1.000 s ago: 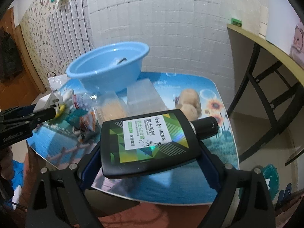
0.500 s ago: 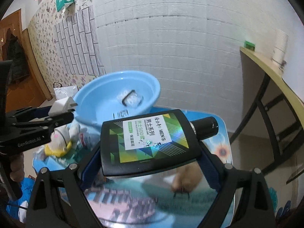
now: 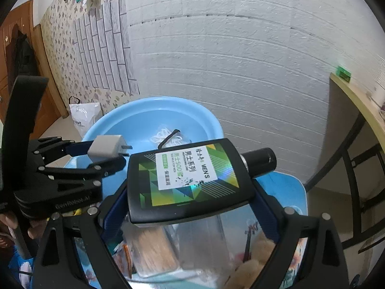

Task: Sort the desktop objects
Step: 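Open the left gripper over the blue basin, dropping the charger, while the right gripper holds the bottle, then lower the black bottle into the blue basin and open the right gripper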

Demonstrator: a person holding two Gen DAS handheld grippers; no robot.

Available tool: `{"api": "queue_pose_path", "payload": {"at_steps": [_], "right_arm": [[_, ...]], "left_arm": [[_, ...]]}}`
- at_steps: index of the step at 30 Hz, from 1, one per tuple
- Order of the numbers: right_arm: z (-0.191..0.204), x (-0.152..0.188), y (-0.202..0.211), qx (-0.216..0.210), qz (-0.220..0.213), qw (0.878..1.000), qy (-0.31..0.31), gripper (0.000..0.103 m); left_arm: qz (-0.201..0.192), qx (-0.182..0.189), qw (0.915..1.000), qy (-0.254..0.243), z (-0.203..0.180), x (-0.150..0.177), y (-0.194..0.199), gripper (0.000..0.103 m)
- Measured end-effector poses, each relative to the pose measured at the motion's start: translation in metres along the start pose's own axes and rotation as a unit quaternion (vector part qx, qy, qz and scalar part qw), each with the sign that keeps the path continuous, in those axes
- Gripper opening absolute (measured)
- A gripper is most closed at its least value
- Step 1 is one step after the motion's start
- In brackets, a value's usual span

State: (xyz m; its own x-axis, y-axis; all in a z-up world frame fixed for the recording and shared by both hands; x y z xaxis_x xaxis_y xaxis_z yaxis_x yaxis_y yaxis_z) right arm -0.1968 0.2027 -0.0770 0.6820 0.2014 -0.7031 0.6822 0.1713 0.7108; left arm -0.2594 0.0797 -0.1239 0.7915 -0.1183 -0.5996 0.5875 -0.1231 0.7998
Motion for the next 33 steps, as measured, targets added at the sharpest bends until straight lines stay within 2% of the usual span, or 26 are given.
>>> {"api": "queue_pose_path", "payload": {"at_steps": [6,10,13,18,22,24,27,30,33], "right_arm": [[0.005,0.006,-0.021,-0.005,0.021,1.0,0.003,0.093],[0.004,0.008,-0.026,-0.004,0.027,1.0,0.0,0.093],[0.006,0.008,-0.027,-0.006,0.028,1.0,0.002,0.093],[0.009,0.006,-0.032,-0.01,0.03,0.999,0.007,0.093],[0.014,0.009,-0.033,-0.009,0.031,0.999,0.014,0.093],[0.015,0.008,-0.034,-0.011,0.031,0.999,0.012,0.093],[0.016,0.005,-0.036,-0.013,0.032,0.999,0.011,0.093],[0.018,0.003,-0.038,-0.012,0.033,0.999,0.013,0.093],[0.022,0.001,-0.041,-0.011,0.033,0.999,0.018,0.093]], "left_arm": [[0.027,-0.007,0.9996,-0.009,-0.002,0.007,-0.018,0.054],[0.024,-0.003,0.9997,-0.009,0.0,0.006,-0.016,0.054],[0.023,-0.006,0.9996,-0.012,0.004,0.006,-0.014,0.059],[0.023,-0.01,0.9997,0.003,0.015,0.011,-0.007,0.063],[0.008,-0.01,0.9999,-0.005,0.019,0.014,0.007,0.066],[-0.002,-0.016,0.9998,-0.011,0.02,0.015,0.015,0.073],[-0.014,-0.035,0.9992,-0.017,0.027,0.015,0.027,0.077],[-0.019,-0.034,0.9992,-0.011,0.035,0.019,0.036,0.084],[-0.025,-0.042,0.9988,-0.003,0.047,0.023,0.047,0.086]]}}
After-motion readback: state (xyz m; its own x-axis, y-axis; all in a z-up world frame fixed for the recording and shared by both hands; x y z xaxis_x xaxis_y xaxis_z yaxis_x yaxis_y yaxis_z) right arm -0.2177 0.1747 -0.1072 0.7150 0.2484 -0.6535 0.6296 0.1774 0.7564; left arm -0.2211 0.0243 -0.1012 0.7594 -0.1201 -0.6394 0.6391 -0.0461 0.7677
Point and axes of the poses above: each gripper's, at about its wrist camera, not at the fingertips, and y roughly against the way its jaws point, z to its left, x to its underside, the point moved 10 cm from there along -y, roughly the way its jaws point, and after that the axes turned 4 degrees about y, right-handed, at the moved point
